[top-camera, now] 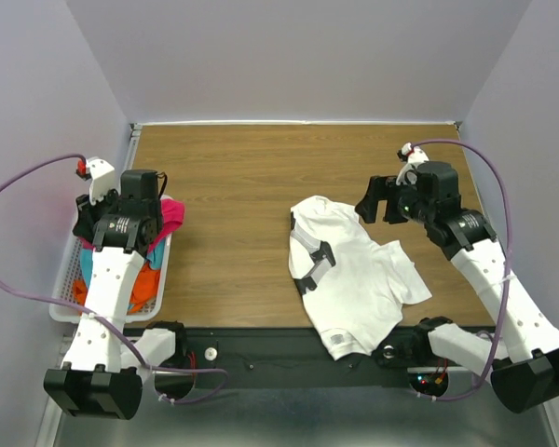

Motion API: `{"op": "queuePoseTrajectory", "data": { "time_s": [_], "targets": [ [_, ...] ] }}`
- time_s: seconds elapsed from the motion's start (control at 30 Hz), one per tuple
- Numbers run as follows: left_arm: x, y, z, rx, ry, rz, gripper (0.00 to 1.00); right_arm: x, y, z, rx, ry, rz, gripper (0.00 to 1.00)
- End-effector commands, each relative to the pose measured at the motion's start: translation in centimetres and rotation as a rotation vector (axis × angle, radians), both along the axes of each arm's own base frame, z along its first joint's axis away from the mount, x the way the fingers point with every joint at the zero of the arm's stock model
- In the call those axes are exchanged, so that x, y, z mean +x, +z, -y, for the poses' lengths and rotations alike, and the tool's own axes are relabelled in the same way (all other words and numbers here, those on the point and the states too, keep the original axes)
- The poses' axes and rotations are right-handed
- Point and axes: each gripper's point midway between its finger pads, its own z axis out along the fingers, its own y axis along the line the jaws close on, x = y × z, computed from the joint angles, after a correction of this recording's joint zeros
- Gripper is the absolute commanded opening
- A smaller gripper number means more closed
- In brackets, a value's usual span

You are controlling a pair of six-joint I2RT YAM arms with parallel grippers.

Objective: Fold and stack the t-shirts
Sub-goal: Flatten the tshirt out

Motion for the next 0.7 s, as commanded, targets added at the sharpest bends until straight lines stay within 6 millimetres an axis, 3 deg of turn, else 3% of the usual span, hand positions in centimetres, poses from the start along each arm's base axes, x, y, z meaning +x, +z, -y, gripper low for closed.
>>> {"op": "queuePoseTrajectory", "data": {
  "time_s": [0.0,0.03,0.07,0.2,0.27,0.4,0.5,0.63,0.67],
  "targets": [
    [-1.4,1.8,-0.6,0.052,0.052,0.047,0.3,-0.2,-0.5,-1.3,0.06,0.022,-0.049,1.0],
    [-1.6,2.0,-0.6,0.042,0.044,0.062,0.44,-0.2,-0.9,-1.5,0.066,0.02,-0.067,1.0],
    [-1.7,2.4,-0.5,0.037,0.039,0.075,0.69,-0.3,-2.0,-1.8,0.076,0.027,-0.112,1.0],
    [-1.4,2.9,-0.1,-0.013,-0.015,0.107,0.95,-0.8,-5.7,-2.8,0.095,0.041,-0.265,1.0],
    [-1.1,3.0,0.2,-0.044,-0.052,0.123,0.99,-1.3,-7.6,-3.2,0.103,0.053,-0.343,1.0],
    [0.3,3.5,1.5,-0.136,-0.158,0.158,0.99,-2.8,-12.6,-3.7,0.103,0.054,-0.531,0.86],
    [2.6,3.3,3.7,-0.253,-0.311,0.18,0.99,-3.8,-16.0,-3.2,0.068,0.022,-0.634,0.8],
    [6.6,2.7,9.5,-0.464,-0.642,0.224,0.99,-4.0,-18.9,-3.0,0.036,0.002,-0.705,0.74],
    [7.7,2.2,12.4,-0.562,-0.777,0.227,0.99,-3.9,-19.9,-3.0,0.03,-0.006,-0.735,0.73]
  ]
}}
